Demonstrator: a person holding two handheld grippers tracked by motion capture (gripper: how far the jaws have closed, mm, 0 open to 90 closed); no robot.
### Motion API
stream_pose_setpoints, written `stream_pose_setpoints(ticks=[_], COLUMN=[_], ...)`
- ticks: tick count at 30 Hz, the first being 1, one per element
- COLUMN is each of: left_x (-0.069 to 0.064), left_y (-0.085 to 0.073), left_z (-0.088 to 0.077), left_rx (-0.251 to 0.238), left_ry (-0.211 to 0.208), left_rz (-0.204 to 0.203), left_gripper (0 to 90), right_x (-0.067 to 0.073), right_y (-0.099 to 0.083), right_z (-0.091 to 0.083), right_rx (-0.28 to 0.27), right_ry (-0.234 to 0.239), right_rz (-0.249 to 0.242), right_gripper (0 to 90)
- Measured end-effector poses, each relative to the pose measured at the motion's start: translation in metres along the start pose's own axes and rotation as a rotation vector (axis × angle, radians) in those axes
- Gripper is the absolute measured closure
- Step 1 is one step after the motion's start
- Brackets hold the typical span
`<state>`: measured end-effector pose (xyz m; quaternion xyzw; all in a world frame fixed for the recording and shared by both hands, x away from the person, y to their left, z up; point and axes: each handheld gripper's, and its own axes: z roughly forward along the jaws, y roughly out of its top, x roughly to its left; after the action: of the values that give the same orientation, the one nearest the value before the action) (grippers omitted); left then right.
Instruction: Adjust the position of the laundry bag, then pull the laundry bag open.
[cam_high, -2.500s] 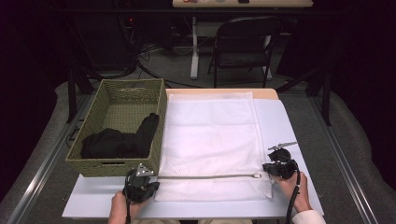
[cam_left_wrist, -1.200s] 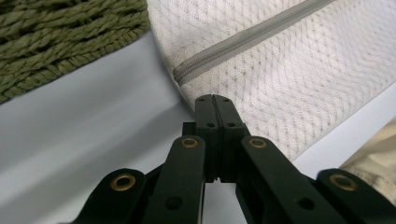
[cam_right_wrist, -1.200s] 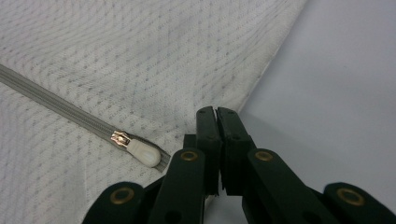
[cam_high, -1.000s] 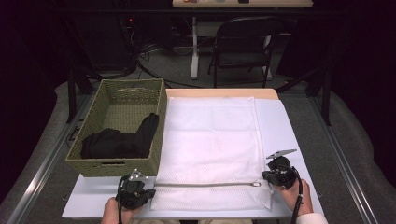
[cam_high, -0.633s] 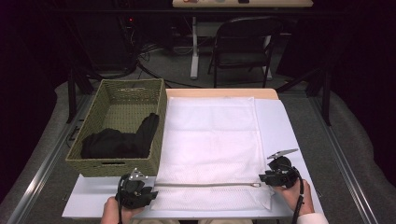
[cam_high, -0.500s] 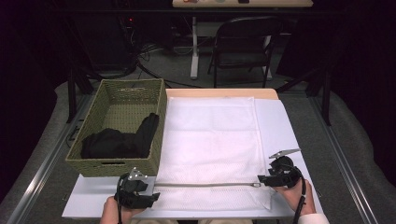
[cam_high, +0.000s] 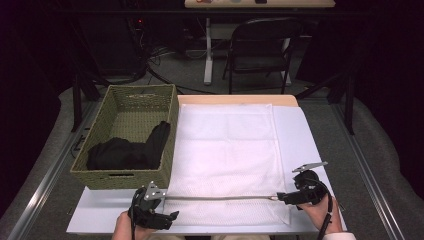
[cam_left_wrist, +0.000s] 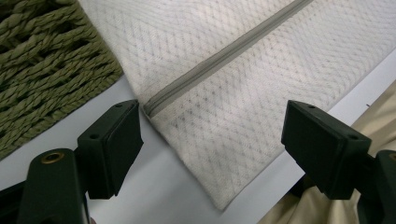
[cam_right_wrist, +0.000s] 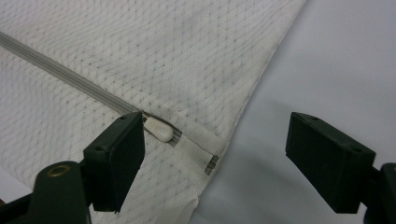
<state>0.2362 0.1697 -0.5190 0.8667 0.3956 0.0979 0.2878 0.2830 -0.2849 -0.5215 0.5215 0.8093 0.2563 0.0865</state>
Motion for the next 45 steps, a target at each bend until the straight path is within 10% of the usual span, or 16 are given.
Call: stream_pose_setpoints(ticks=[45], left_x=[-0.004], left_y=[0.004], left_z=[0.013], left_rx=[0.029], left_ry=[0.002], left_rz=[0.035], left_gripper=[15.5], right_x=[0.012], right_y=[-0.002], right_z=[0.015], right_rx=[0.073], right_ry=[-0.084], right_rz=[0.043], right_gripper=[70.7])
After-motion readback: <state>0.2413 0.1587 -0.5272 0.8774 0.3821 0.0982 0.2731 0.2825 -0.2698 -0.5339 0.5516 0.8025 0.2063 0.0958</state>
